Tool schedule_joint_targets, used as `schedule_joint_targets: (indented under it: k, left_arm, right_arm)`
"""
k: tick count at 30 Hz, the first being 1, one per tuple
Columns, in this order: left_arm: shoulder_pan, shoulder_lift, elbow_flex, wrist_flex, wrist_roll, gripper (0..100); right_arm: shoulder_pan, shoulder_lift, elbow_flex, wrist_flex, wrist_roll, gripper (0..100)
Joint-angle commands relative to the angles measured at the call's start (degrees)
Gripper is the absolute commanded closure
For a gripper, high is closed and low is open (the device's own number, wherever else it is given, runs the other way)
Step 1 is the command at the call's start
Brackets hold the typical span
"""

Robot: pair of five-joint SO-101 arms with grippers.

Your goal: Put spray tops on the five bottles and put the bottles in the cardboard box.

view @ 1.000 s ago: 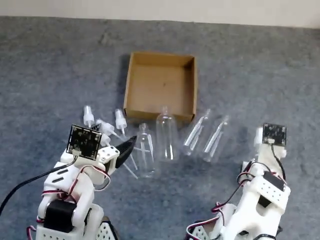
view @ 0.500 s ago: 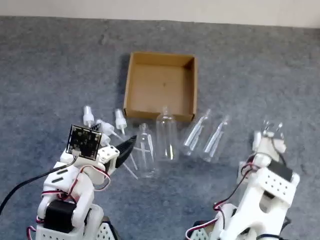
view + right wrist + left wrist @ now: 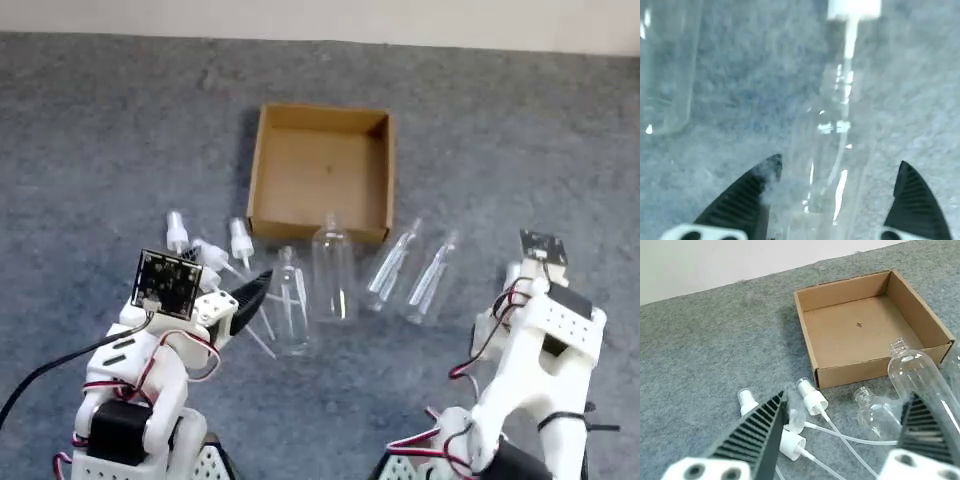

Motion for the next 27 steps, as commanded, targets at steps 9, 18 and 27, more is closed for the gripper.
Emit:
schedule_joint_targets:
  k: [9, 18, 27]
  left_arm:
    - [-0.6, 0.0, -0.2, -1.3, -0.7, 71]
    - [-0.4, 0.0, -0.1, -1.3, -0.7, 71]
    - [-0.4, 0.0, -0.1, -1.1, -0.7, 71]
  right_arm:
    - [-0.5, 11.6, -2.5, -8.2, -1.0, 81.5]
    - [-0.1, 17.5, -15.8, -5.1, -2.9, 94.0]
    - [0.0, 35.6, -30.0, -4.4, -5.4, 94.0]
